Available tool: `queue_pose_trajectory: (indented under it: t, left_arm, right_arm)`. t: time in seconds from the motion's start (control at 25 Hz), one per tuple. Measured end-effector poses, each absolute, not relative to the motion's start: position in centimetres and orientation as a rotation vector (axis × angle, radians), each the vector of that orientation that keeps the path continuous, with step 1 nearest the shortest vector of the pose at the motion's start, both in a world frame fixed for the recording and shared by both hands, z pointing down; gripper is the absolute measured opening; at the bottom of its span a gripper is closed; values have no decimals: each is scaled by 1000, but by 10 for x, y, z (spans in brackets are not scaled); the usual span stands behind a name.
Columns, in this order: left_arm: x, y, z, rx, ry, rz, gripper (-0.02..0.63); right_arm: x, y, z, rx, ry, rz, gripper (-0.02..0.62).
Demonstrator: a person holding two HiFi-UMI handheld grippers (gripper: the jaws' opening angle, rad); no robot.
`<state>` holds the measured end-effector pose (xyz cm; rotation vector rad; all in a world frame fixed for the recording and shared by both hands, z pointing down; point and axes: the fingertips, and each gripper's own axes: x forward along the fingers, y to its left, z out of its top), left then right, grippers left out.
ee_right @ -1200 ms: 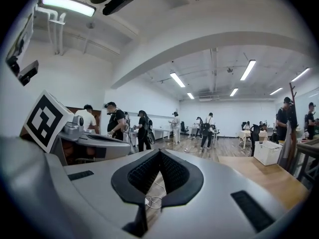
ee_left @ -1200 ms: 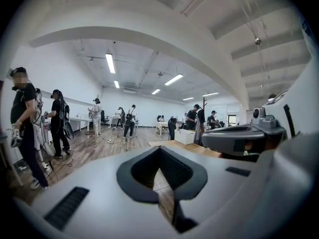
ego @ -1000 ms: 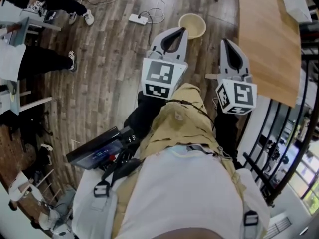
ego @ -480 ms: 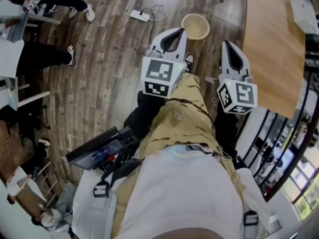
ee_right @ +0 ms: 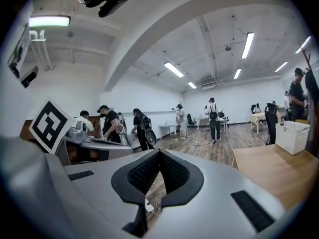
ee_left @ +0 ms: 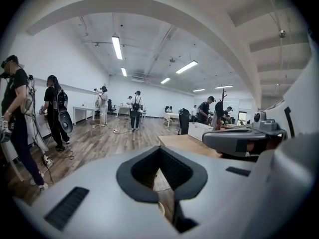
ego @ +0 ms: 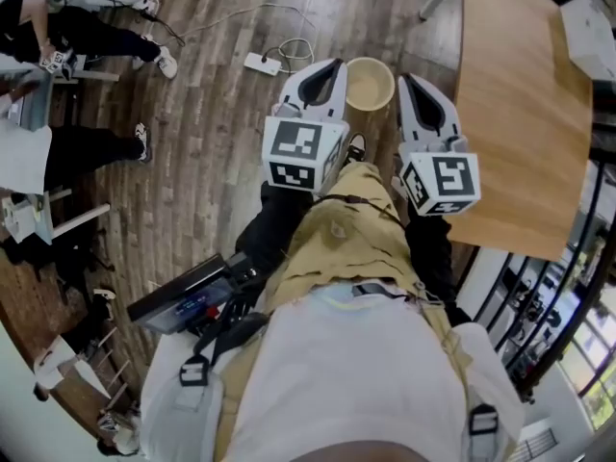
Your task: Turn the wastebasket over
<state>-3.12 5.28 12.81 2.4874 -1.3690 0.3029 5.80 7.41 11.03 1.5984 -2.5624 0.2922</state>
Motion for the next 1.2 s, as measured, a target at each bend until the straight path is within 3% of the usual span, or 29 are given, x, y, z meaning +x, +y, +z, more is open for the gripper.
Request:
queue_pose_trajectory:
  t: [0.4,0.72,1.2]
  left_arm:
    - [32,-19,183,2415,-1293,455,-3]
    - [12,-32,261,2246,-1229,552,-3]
    - [-18,-19,507,1997,-1034,837,-3]
  right_arm:
    - [98,-8,159,1494,-2555,508,21]
    - [82,-20,236,1353,-2402,694,21]
    - [72,-12,489,1149,-2173,1013,21]
